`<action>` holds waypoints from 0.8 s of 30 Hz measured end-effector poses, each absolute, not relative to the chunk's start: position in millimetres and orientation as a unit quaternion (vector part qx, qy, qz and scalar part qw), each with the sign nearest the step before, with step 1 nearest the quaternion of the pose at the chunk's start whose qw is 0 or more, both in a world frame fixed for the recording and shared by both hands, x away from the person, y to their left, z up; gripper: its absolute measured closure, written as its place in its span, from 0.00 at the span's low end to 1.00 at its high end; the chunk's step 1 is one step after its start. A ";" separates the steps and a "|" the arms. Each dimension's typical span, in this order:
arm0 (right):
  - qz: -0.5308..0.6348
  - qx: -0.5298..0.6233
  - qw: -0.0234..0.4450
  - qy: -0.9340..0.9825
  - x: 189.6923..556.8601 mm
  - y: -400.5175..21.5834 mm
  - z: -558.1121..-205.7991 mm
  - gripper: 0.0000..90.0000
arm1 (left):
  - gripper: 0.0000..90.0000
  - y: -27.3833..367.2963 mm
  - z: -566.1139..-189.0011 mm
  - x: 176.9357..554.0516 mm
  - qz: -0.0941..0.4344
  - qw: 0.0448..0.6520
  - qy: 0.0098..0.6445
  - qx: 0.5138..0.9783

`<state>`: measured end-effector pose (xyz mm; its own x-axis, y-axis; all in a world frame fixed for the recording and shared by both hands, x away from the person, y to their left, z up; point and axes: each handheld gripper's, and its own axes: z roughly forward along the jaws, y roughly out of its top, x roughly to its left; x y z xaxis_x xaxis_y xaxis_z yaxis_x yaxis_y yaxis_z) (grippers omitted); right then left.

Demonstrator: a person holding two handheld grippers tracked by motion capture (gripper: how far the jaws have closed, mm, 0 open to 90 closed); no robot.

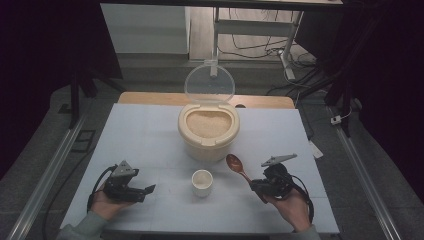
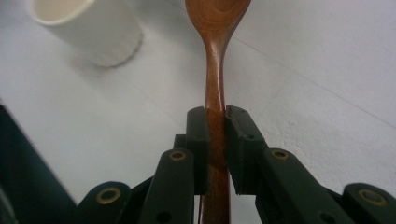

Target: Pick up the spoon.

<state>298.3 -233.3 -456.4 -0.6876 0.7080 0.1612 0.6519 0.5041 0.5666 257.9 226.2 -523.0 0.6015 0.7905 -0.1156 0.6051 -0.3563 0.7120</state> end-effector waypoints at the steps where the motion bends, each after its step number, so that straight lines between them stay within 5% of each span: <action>1: 0.309 0.390 0.046 0.866 297.4 -233.6 -453.7 0.88 | 0.14 226.0 -523.1 257.9 0.125 0.372 0.429 0.814; 24: 0.384 0.329 -0.006 0.863 291.9 -218.3 -431.7 0.88 | 0.14 225.5 -523.1 258.3 0.124 0.370 0.429 0.815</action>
